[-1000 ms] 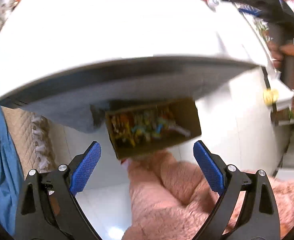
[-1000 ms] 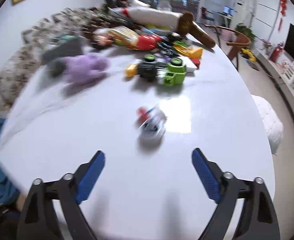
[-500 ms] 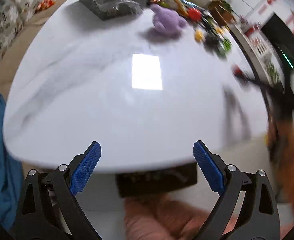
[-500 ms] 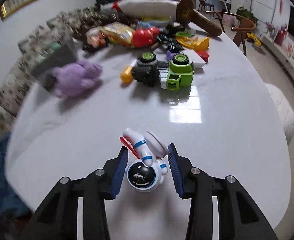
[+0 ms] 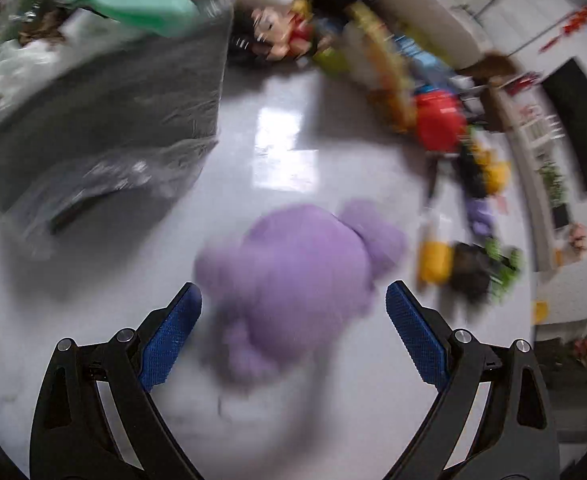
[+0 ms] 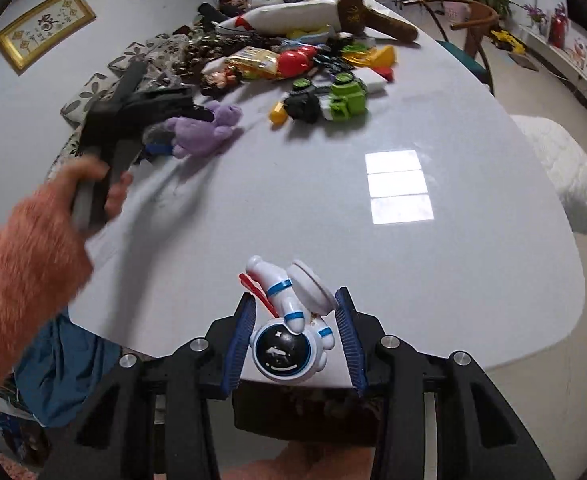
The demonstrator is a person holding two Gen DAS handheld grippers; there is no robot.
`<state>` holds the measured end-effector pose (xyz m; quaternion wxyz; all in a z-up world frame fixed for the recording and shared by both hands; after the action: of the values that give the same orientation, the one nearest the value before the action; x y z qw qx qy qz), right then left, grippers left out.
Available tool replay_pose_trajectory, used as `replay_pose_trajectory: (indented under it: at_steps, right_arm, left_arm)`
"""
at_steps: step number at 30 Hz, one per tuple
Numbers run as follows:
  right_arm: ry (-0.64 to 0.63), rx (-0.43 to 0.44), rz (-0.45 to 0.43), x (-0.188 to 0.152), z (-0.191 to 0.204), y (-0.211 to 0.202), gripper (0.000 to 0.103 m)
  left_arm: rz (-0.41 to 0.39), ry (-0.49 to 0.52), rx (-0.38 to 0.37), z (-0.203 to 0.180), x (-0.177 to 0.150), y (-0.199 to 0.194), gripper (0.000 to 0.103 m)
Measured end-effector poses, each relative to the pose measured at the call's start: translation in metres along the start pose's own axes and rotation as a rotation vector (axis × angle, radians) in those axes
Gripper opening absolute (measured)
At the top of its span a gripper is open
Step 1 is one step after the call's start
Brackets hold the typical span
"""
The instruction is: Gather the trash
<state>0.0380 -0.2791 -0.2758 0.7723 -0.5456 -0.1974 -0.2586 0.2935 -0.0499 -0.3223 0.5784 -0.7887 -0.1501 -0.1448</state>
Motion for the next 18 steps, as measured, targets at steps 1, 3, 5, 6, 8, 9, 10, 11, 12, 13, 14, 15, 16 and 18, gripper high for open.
replay_pose_trajectory:
  at_steps: [1,3,5,6,8,9,10,11,12,13,14,15,16,18]
  right_arm:
    - [0.005,-0.006,0.002,-0.002,-0.002,0.000,0.041]
    - [0.023,-0.018,0.009,-0.006,-0.008,-0.001,0.041]
    - [0.038,-0.022,0.004,-0.007,-0.010,-0.001,0.041]
    - [0.040,-0.022,0.003,-0.006,-0.011,-0.001,0.041]
    - [0.041,-0.015,0.003,-0.005,-0.008,-0.001,0.041]
    - [0.036,-0.009,0.001,-0.003,-0.005,-0.002,0.041]
    - [0.025,-0.005,-0.007,-0.001,-0.002,-0.002,0.041]
    - [0.011,-0.002,-0.013,0.001,0.003,-0.003,0.041]
    - [0.003,0.003,-0.014,0.003,0.006,-0.004,0.041]
    - [-0.004,0.008,-0.013,0.004,0.010,-0.004,0.041]
    - [-0.016,0.014,-0.010,0.004,0.015,-0.004,0.041]
    - [-0.033,0.019,-0.006,0.004,0.019,-0.004,0.041]
    - [-0.051,0.021,-0.001,0.003,0.024,-0.003,0.041]
    - [-0.089,0.026,0.012,-0.002,0.035,-0.003,0.041]
  left_arm:
    - [0.012,-0.006,0.010,0.000,0.002,0.007,0.090]
    - [-0.018,0.012,0.016,-0.006,0.008,0.009,0.074]
    - [-0.014,0.001,-0.026,-0.018,0.004,0.006,0.056]
    - [-0.015,0.029,-0.006,-0.021,0.001,0.005,0.055]
    - [-0.022,0.092,-0.012,-0.027,-0.006,-0.001,0.055]
    - [-0.030,0.106,-0.006,-0.028,-0.009,-0.007,0.055]
    - [-0.037,0.104,-0.010,-0.027,-0.013,-0.014,0.055]
    - [-0.045,0.093,-0.022,-0.025,-0.020,-0.027,0.055]
    - [-0.061,0.099,-0.021,-0.023,-0.026,-0.040,0.055]
    - [-0.081,0.114,-0.034,-0.022,-0.034,-0.055,0.055]
    - [-0.091,0.124,-0.046,-0.021,-0.039,-0.065,0.055]
    - [-0.109,0.153,-0.048,-0.019,-0.051,-0.086,0.055]
    - [-0.120,0.170,-0.040,-0.017,-0.058,-0.098,0.055]
    - [-0.143,0.202,-0.037,-0.013,-0.085,-0.133,0.055]
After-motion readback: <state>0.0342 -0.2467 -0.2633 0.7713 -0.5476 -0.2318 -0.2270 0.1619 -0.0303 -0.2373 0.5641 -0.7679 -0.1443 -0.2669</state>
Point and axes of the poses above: each gripper's, at about its wrist camera, not at the fingertips, and y roughly the way its jaws point, z to its left, x to its top, the point moved 10 cm from there along y, roughly the way its jaws point, and after that the axes turned 11 degrees about -z, right-handed, at the moved point
